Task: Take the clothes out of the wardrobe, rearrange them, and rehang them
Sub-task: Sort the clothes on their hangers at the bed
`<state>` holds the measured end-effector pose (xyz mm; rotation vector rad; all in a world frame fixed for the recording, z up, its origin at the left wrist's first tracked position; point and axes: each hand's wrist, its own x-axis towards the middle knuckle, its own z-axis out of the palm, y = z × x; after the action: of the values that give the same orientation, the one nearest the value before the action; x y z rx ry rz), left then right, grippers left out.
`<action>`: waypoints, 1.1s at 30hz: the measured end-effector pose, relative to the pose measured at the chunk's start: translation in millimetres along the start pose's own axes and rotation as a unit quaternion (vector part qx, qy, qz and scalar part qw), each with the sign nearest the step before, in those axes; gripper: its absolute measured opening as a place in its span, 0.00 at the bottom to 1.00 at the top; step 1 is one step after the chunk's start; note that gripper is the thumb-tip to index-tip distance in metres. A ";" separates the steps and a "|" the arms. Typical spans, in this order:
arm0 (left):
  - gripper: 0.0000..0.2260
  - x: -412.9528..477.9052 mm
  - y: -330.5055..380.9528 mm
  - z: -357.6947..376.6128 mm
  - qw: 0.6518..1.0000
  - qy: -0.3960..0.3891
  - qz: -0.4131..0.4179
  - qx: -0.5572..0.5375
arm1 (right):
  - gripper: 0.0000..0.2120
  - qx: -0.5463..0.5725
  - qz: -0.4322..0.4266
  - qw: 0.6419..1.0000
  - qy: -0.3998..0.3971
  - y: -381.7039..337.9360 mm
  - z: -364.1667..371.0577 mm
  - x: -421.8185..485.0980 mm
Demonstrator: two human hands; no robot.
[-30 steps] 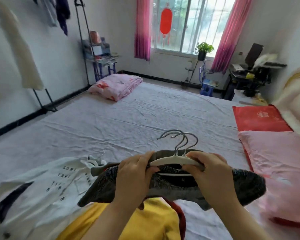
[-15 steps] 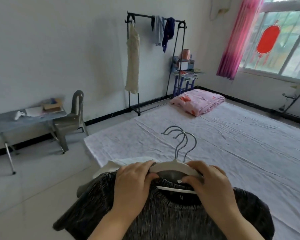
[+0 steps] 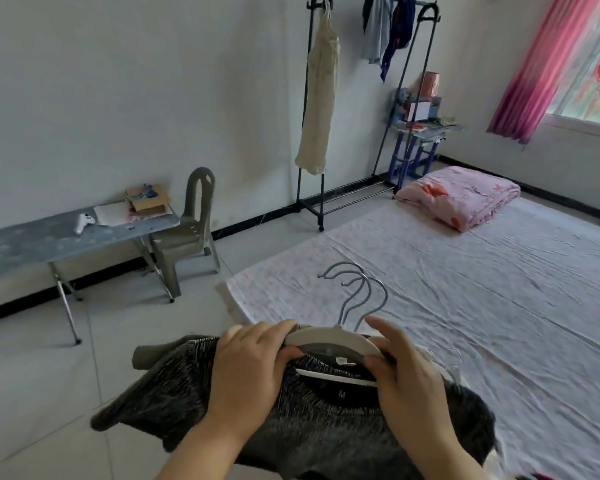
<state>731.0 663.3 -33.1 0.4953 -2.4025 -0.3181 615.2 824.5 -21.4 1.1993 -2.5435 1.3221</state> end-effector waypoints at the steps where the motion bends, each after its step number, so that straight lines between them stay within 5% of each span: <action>1: 0.15 8.9 -14.0 1.8 1.000 0.000 -0.003 0.001 | 0.30 -0.001 -0.015 1.000 0.008 -2.6 11.2 13.3; 17: 0.17 185.0 -186.5 81.1 0.998 -0.060 0.026 -0.005 | 0.30 -0.041 -0.066 0.989 0.122 32.0 149.7 220.6; 28: 0.12 269.5 -310.0 170.4 0.946 -0.218 0.139 -0.196 | 0.32 -0.158 0.156 0.960 0.171 33.2 260.5 262.2; 33: 0.12 300.0 -356.2 175.4 0.914 -0.247 0.209 -0.244 | 0.43 -0.194 0.228 0.935 0.192 -16.6 300.3 282.0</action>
<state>498.6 232.4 -122.5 -0.3718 -2.6786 -0.9010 518.2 431.8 -100.9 0.2558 -2.6774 0.9081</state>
